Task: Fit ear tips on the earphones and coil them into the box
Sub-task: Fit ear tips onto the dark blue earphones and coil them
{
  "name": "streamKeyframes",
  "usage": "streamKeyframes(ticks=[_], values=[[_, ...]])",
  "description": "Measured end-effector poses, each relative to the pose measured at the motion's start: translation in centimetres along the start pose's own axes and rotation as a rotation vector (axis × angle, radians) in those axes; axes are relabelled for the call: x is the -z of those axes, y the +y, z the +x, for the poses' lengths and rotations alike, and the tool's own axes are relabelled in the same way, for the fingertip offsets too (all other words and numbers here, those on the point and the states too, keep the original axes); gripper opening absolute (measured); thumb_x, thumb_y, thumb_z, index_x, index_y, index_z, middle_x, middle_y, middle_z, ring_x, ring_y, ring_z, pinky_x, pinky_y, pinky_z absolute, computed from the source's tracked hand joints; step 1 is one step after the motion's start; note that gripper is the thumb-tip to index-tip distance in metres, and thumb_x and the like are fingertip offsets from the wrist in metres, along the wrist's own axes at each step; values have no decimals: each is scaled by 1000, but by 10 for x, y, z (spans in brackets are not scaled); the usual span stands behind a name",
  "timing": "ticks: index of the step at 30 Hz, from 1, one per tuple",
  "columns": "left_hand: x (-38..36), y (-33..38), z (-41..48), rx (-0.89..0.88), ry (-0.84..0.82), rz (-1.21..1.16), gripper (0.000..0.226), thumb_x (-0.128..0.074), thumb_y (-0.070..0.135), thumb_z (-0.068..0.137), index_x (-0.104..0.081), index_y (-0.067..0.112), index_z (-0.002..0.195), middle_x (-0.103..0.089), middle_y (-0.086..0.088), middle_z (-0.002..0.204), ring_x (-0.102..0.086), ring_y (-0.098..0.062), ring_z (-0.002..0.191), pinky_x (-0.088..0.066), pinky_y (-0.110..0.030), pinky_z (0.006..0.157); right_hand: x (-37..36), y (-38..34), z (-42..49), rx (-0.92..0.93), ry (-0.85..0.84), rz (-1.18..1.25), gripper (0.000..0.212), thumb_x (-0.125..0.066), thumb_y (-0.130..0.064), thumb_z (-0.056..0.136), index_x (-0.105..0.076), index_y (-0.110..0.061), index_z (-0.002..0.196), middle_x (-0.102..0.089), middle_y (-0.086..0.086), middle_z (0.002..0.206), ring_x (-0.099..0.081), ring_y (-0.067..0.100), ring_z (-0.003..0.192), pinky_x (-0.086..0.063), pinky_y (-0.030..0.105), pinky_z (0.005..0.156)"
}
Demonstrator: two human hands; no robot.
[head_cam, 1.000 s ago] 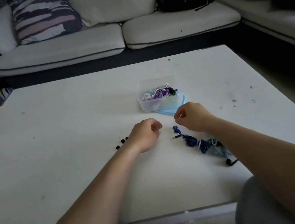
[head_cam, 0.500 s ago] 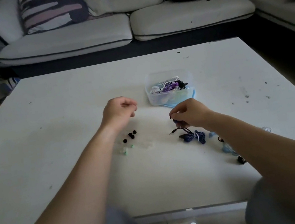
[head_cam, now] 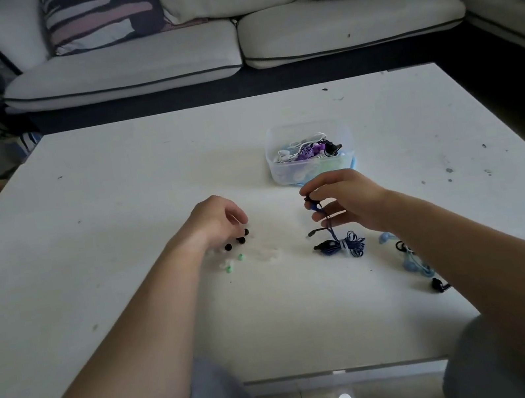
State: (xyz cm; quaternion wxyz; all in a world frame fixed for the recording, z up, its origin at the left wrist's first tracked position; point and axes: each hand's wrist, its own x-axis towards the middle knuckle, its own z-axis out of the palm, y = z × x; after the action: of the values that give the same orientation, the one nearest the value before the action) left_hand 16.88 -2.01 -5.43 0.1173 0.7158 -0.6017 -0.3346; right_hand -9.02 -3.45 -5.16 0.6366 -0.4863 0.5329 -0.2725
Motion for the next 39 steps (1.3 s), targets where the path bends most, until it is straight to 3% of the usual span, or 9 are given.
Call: streamKeyframes(ticks=[3,7,12,16,20,24,29,35,39], values=[[-4,3,0,15,-32,44,13,-74,12,81,-72,22,90,-73,4,83,-64,-16,57,-41,-17,41,0,0,1,-2,1,-13,20,-54,-2,95,-72,-9,101,-69,9,86,-67,25,69,-59,37,69],[-8,7,0,22,-48,87,11,-77,17,80,-73,23,88,-74,4,82,-69,-21,67,-48,-21,51,1,0,2,-6,-19,-11,18,-55,-2,94,-71,-8,102,-69,10,86,-69,27,72,-60,41,74],[-10,10,2,29,-19,119,8,-74,16,81,-73,23,84,-74,5,79,-68,-17,62,-46,-20,48,-1,0,2,-14,-15,9,18,-55,0,94,-70,-6,102,-70,10,87,-73,29,78,-62,43,74],[-7,10,2,46,-17,44,10,-72,13,78,-73,23,81,-75,3,77,-69,-22,61,-55,-29,50,1,1,3,-4,-25,-10,16,-60,-3,93,-72,-10,101,-73,7,90,-73,24,84,-58,43,83],[-1,9,2,10,53,-25,16,-69,11,80,-73,26,83,-72,7,86,-70,-18,77,-57,-28,65,2,3,5,42,-9,-63,15,-63,-6,94,-71,-12,106,-75,5,94,-71,17,87,-55,37,91],[5,12,-2,-38,58,-241,18,-71,5,78,-76,21,83,-74,-2,80,-67,-15,72,-58,-31,76,1,2,2,82,-6,-1,13,-61,0,95,-68,-7,103,-72,15,95,-70,21,82,-59,33,85],[6,32,-15,-54,8,-635,19,-76,-3,77,-77,13,87,-76,-3,89,-73,-13,86,-57,-26,88,4,-6,-3,141,15,98,11,-65,3,92,-70,-6,97,-71,10,87,-69,22,76,-59,34,80],[0,57,-29,-100,-91,-946,20,-69,-11,82,-72,5,94,-72,-8,83,-72,-17,80,-57,-20,74,5,-19,-14,257,68,132,9,-69,2,88,-70,-2,96,-71,12,80,-69,26,75,-60,38,82],[-2,66,-35,-154,-142,-1080,21,-66,-11,84,-71,6,96,-73,-8,87,-71,-17,78,-57,-21,72,3,-29,-28,326,74,142,8,-70,2,88,-71,-4,93,-73,14,82,-72,27,78,-60,33,77]])
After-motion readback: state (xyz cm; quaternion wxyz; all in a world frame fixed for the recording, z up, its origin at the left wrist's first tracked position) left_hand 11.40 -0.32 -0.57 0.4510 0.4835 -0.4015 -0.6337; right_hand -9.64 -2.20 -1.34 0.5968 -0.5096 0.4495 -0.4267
